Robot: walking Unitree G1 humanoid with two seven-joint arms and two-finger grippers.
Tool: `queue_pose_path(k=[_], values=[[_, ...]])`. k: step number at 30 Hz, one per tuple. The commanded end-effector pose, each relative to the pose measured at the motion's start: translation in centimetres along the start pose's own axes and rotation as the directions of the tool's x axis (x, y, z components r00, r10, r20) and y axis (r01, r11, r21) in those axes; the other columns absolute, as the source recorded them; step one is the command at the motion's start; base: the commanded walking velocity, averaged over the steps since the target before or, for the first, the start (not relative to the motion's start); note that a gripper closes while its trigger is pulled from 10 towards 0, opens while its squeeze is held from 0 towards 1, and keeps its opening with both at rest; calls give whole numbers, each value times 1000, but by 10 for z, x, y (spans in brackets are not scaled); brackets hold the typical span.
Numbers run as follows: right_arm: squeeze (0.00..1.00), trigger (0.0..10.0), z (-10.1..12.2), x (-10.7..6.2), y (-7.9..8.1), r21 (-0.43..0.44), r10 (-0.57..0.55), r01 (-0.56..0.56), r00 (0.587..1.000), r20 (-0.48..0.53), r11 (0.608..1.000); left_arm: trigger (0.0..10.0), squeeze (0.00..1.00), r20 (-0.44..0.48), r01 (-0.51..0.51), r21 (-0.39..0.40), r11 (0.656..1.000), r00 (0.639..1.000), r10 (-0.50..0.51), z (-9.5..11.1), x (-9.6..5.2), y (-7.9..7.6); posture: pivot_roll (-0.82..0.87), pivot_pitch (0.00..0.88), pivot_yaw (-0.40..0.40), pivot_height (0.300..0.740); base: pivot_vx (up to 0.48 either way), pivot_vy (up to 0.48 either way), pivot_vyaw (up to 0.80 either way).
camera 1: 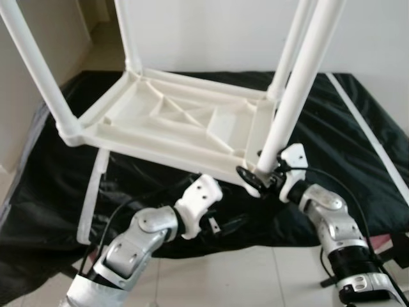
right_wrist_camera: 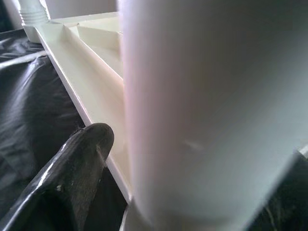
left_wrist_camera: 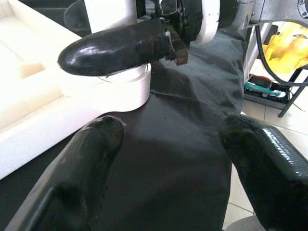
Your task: Building children table
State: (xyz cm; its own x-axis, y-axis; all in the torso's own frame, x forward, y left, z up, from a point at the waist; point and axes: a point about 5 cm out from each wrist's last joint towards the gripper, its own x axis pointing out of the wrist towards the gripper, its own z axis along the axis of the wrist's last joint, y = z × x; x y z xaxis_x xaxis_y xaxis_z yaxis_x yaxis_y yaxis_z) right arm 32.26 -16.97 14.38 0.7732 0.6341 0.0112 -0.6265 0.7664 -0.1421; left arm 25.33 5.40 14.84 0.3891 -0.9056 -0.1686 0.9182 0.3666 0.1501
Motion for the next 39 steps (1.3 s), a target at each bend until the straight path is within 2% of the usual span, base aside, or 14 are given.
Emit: queue_pose_path(k=[1, 3, 4, 5, 6, 16, 17, 18, 25, 28, 31, 34, 35, 39], values=[[0, 10000, -2, -1, -1, -1, 10, -10, 1000, -5, 1000, 10000, 0, -19, 32, -6, 999, 999, -32, -4, 0, -4, 19, 75, -33, 740, 0, 0, 0], [0, 10000, -2, -1, -1, -1, 10, -10, 1000, -5, 1000, 10000, 0, -19, 32, -6, 999, 999, -32, -4, 0, -4, 19, 75, -33, 740, 0, 0, 0], [0, 2941, -3, -3, 0, -4, 16, -16, 1000, -6, 1000, 10000, 0, -21, 36, -5, 999, 999, -36, -4, 0, -4, 16, 73, -34, 740, 0, 0, 0], [0, 2941, -3, -3, 0, -4, 16, -16, 1000, -6, 1000, 10000, 0, -21, 36, -5, 999, 999, -36, -4, 0, -4, 16, 73, -34, 740, 0, 0, 0], [0, 0, -4, -5, 0, -2, 19, -19, 1000, -11, 1000, 10000, 0, -22, 37, -5, 999, 999, -38, -5, 0, -5, 15, 72, -37, 740, 0, 0, 0], [0, 0, -10, -14, 2, 12, -22, 23, 999, -27, 1000, 10000, 0, -21, 41, -9, 999, 999, -41, -5, 0, -7, 9, 69, -45, 740, 0, 0, 0], [0, 941, -11, -15, 2, 22, -38, 39, 999, -31, 999, 10000, 0, -20, 43, -10, 999, 999, -43, -5, 0, -8, 9, 69, -45, 740, 0, 0, 0], [0, 10000, -11, -16, 3, 27, -55, 56, 998, -35, 998, 10000, 0, -21, 44, -10, 999, 999, -44, -5, 1, -8, 5, 66, -46, 740, 0, 0, 0], [0, 10000, -16, -17, 4, 20, -188, 190, 979, -79, 982, 10000, 0, -19, 51, -13, 999, 999, -51, -6, 2, -9, -4, 64, -46, 740, 0, 0, 0], [0, 10000, -22, -16, 7, 24, -326, 331, 938, -120, 943, 10000, 0, -17, 55, -13, 998, 998, -55, -6, 3, -10, -9, 63, -49, 740, 0, 0, 0], [0, 10000, -22, -16, 8, 32, -345, 352, 930, -125, 936, 10000, 0, -17, 56, -13, 998, 998, -56, -6, 3, -10, -9, 63, -49, 740, 0, 0, 0], [0, 10000, -29, -15, 21, 122, -464, 484, 871, -160, 866, 10000, 0, -13, 56, -19, 998, 998, -56, -5, 4, -11, -9, 63, -49, 740, 0, 0, 0], [0, 10000, -29, -15, 21, 122, -464, 484, 871, -160, 866, 10000, 0, -13, 56, -19, 998, 998, -56, -5, 4, -11, -9, 63, -49, 740, 0, 0, 0], [0, 10000, -33, -17, 30, 146, -568, 596, 800, -194, 790, 10000, 0, -14, 57, -23, 998, 998, -58, -6, 4, -13, -8, 67, -51, 740, 0, 0, 0]])
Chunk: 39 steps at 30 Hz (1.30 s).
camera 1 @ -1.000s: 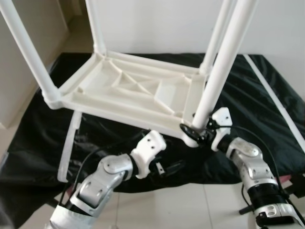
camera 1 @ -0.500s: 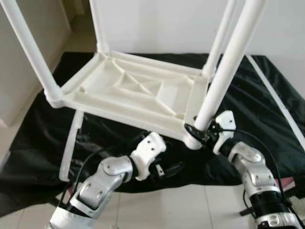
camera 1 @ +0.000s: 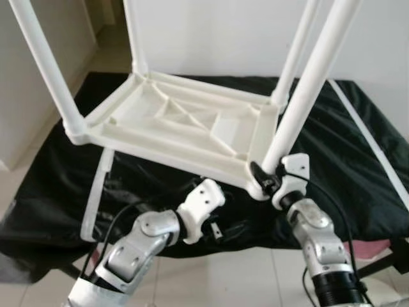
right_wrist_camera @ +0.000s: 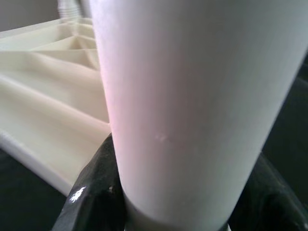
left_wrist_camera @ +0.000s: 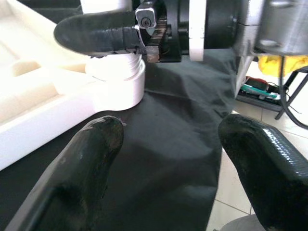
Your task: Building children table
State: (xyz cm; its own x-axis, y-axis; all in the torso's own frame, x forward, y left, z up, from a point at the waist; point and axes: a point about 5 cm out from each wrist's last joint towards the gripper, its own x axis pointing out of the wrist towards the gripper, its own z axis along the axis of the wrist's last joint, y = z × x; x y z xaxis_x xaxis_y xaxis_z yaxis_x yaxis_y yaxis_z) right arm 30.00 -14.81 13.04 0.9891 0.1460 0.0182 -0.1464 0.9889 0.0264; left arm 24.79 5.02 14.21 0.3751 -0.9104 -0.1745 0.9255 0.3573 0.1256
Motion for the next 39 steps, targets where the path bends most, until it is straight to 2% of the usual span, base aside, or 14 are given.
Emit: queue_pose_path(k=[1, 3, 4, 7, 10, 13, 18, 19, 27, 28, 31, 37, 38, 39], values=[[0, 10000, -24, -10, -10, 17, -152, 156, 980, -125, 988, 10000, 0, -11, 42, -3, 999, 999, -42, -1, 1, -6, -7, 69, -53, 740, 0, 0, 0], [0, 10000, -25, -10, -7, 32, -229, 235, 964, -133, 971, 10000, 0, -10, 41, -5, 999, 999, -41, -1, 1, -6, -7, 70, -53, 740, 0, 0, 0], [0, 10000, -25, -10, -7, 32, -229, 235, 964, -133, 971, 10000, 0, -10, 41, -5, 999, 999, -41, -1, 1, -6, -7, 70, -53, 740, 0, 0, 0], [0, 10000, -24, -11, -1, 81, -380, 393, 914, -141, 916, 10000, 0, -6, 40, -9, 999, 999, -40, -1, 2, -7, -6, 74, -54, 740, 0, 0, 0], [0, 10000, -19, -9, 6, 132, -384, 401, 913, -140, 906, 10000, 0, -4, 41, -11, 999, 999, -41, -1, 2, -7, -7, 76, -50, 740, 0, 0, 0], [0, 10000, -8, -7, 17, 182, -296, 306, 952, -78, 935, 10000, 0, -4, 44, -12, 999, 999, -44, 0, 2, -7, -9, 81, -40, 740, 0, 0, 0], [0, 10000, -2, -8, 19, 180, -292, 295, 955, -43, 938, 10000, 0, -3, 41, -10, 999, 999, -41, 1, 2, -5, -11, 84, -38, 740, 0, 0, 0], [1000, 10000, 1, -8, 16, 183, -287, 286, 958, -19, 941, 10000, 0, -2, 35, -11, 999, 999, -36, 1, 1, -3, -17, 87, -33, 740, 0, 0, 0], [1000, 10000, 12, -12, 4, 138, -215, 206, 975, 56, 969, 10000, 0, 0, 25, -9, 1000, 1000, -25, 1, 1, -1, -24, 91, -35, 740, 0, 0, 0], [1000, 10000, 13, -13, -6, 96, -162, 155, 984, 70, 983, 10000, 0, 2, 22, -10, 1000, 1000, -22, 1, 2, -1, -27, 91, -37, 740, 0, 0, 0], [1000, 10000, 14, -12, -14, 60, -106, 101, 991, 78, 993, 10000, 0, 4, 20, -8, 1000, 1000, -20, 2, 2, -1, -28, 90, -39, 740, 0, 0, 0], [1000, 10000, 14, -10, -21, 2, -14, 13, 997, 73, 1000, 10000, 0, 7, 15, -7, 1000, 1000, -15, 2, 3, -1, -28, 87, -41, 740, 0, 0, 0], [945, 10000, 14, -8, -23, -21, 35, -33, 997, 69, 999, 10000, 0, 7, 11, -5, 1000, 1000, -11, 2, 3, 0, -26, 86, -44, 740, 0, 0, 0], [945, 10000, 14, -8, -23, -21, 35, -33, 997, 69, 999, 10000, 0, 7, 11, -5, 1000, 1000, -11, 2, 3, 0, -26, 86, -44, 740, 0, 0, 0]])
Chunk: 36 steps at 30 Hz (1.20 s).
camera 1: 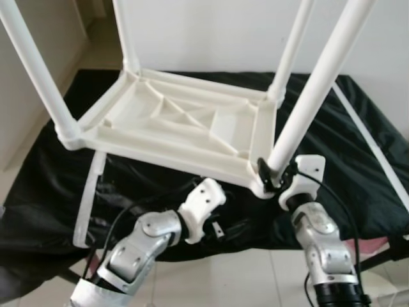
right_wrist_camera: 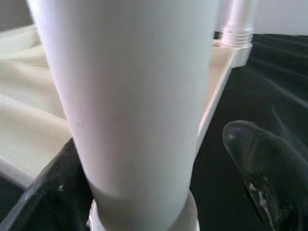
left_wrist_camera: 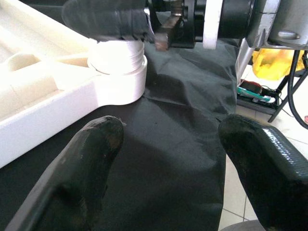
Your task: Building children table
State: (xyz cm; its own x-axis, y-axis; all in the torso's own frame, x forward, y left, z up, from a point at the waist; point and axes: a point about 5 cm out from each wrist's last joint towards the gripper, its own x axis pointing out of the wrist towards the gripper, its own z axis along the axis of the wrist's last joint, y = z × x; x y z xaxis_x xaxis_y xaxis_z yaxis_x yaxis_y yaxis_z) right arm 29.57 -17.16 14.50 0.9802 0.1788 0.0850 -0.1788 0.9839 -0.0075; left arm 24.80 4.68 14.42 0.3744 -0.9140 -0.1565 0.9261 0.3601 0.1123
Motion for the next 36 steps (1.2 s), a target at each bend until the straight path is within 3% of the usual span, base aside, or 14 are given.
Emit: queue_pose_path(k=[1, 3, 4, 9, 12, 15, 17, 18, 20, 21, 33, 34, 35, 36], values=[[0, 10000, -2, 1, -2, 2, 41, -41, 999, -4, 999, 10000, 0, -12, 9, 10, 1000, 1000, -8, -1, 0, 2, -24, 85, -45, 740, 0, 0, 0], [0, 10000, -2, 2, -3, -4, 66, -66, 998, -8, 998, 10000, 0, -12, 7, 10, 1000, 1000, -7, -1, 0, 2, -24, 85, -45, 740, 0, 0, 0], [0, 10000, -1, 4, -3, -20, 150, -150, 988, -20, 988, 10000, 0, -22, 6, 19, 1000, 1000, -6, -2, -1, 3, -20, 82, -44, 740, 0, 0, 0], [0, 10000, -1, 7, 0, -58, 277, -279, 960, -36, 959, 10000, 0, -37, 9, 35, 999, 999, -7, -3, -4, 4, -19, 78, -41, 740, 0, 0, 0], [0, 10000, -2, 8, 0, -71, 312, -314, 949, -46, 947, 10000, 0, -43, 10, 41, 999, 999, -8, -3, -4, 5, -19, 78, -41, 740, 0, 0, 0], [0, 10000, -5, 16, -2, -113, 408, -416, 909, -90, 902, 10000, 0, -51, 9, 61, 998, 999, -6, -2, -3, 7, -22, 73, -32, 740, 0, 0, 0], [0, 10000, -7, 19, -4, -126, 422, -432, 901, -103, 893, 10000, 0, -52, 11, 61, 998, 999, -8, -2, -3, 8, -22, 72, -31, 740, 0, 0, 0], [0, 8863, -7, 21, -4, -134, 428, -440, 897, -110, 888, 10000, 0, -52, 12, 61, 998, 999, -9, -2, -2, 7, -21, 71, -32, 740, 0, 0, 0], [0, 8863, -8, 23, -5, -149, 430, -443, 895, -115, 884, 10000, 0, -52, 12, 59, 998, 999, -9, -2, -2, 7, -20, 71, -33, 740, 0, 0, 0], [0, 0, -9, 23, -6, -152, 433, -447, 894, -118, 881, 10000, 0, -52, 14, 58, 998, 999, -11, -2, -1, 6, -15, 69, -37, 740, 0, 0, 0], [0, 0, -23, 17, -8, -117, 442, -462, 882, -162, 879, 10000, 0, -54, 0, 41, 999, 999, 2, -5, -3, 3, -5, 65, -47, 740, 0, 0, 0], [0, 3373, -25, 16, -9, -108, 429, -449, 888, -164, 887, 10000, 0, -54, -2, 36, 999, 999, 4, -6, -3, 2, -10, 65, -41, 740, 0, 0, 0], [0, 10000, -28, 15, -9, -101, 402, -422, 900, -169, 901, 10000, 0, -54, -7, 28, 1000, 999, 8, -7, -4, 1, -12, 64, -38, 740, 0, 0, 0], [0, 10000, -29, 15, -9, -98, 383, -403, 908, -172, 910, 10000, 0, -54, -10, 23, 1000, 998, 11, -8, -4, 1, -12, 64, -38, 740, 0, 0, 0]])
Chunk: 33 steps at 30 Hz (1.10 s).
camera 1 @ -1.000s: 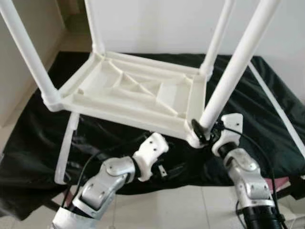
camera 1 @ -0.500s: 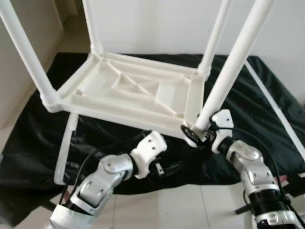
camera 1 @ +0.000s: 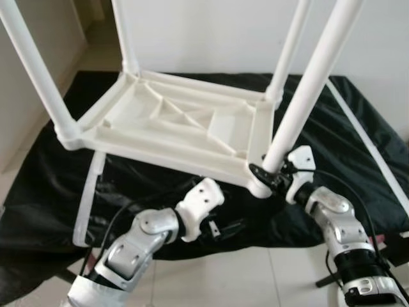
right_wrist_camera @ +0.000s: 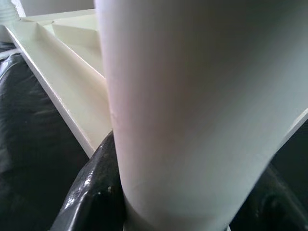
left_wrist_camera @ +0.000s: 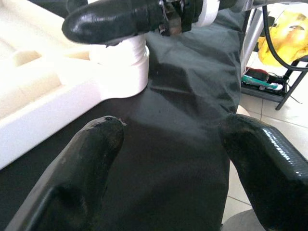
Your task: Building children table
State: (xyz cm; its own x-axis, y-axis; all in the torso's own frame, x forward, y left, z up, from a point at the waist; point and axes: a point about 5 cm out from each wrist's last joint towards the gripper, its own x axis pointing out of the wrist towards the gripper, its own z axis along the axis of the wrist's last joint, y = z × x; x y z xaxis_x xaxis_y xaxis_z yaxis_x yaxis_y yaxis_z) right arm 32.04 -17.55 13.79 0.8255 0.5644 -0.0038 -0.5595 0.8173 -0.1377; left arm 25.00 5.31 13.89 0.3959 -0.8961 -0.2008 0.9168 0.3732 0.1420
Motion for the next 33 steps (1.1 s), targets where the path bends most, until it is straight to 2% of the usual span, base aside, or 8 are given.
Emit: queue_pose_path(k=[1, 10, 13, 18, 23, 27, 30, 33], values=[[0, 10000, -22, -6, 5, 8, -47, 49, 994, -103, 999, 10000, 0, -6, 3, -10, 1000, 1000, -3, -2, 0, -3, -15, 63, -36, 740, 0, 0, 0], [0, 10000, -22, -3, 12, 40, -183, 188, 978, -97, 981, 10000, 0, 18, -79, -26, 997, 997, 80, -1, 2, 5, -20, 64, -28, 740, 0, 0, 0], [0, 10000, -16, 2, 26, 123, -317, 323, 946, -67, 938, 10000, 0, 1, -247, -48, 968, 969, 247, -3, 4, 23, -22, 64, -28, 740, 0, 0, 0], [0, 10000, -15, 3, 32, 163, -405, 410, 912, -66, 897, 10000, 0, -12, -308, -100, 946, 951, 308, -4, 4, 30, -21, 65, -31, 740, 0, 0, 0], [0, 10000, -14, 1, 37, 185, -580, 585, 810, -87, 790, 10000, 0, -21, -405, -121, 906, 914, 406, -6, 3, 39, -19, 68, -33, 740, 0, 0, 0], [0, 10000, -12, 2, 40, 198, -613, 617, 785, -88, 762, 10000, 0, -24, -447, -147, 882, 893, 449, -8, 0, 45, -22, 69, -31, 740, 0, 0, 0], [0, 10000, -8, 2, 43, 198, -647, 650, 757, -88, 734, 10000, 0, -19, -524, -207, 826, 847, 532, -8, -4, 58, -25, 69, -28, 740, 0, 0, 0], [0, 10000, -6, 2, 44, 185, -661, 663, 746, -81, 725, 10000, 0, 6, -559, -213, 802, 820, 573, -5, -7, 61, -26, 70, -26, 740, 0, 0, 0]])
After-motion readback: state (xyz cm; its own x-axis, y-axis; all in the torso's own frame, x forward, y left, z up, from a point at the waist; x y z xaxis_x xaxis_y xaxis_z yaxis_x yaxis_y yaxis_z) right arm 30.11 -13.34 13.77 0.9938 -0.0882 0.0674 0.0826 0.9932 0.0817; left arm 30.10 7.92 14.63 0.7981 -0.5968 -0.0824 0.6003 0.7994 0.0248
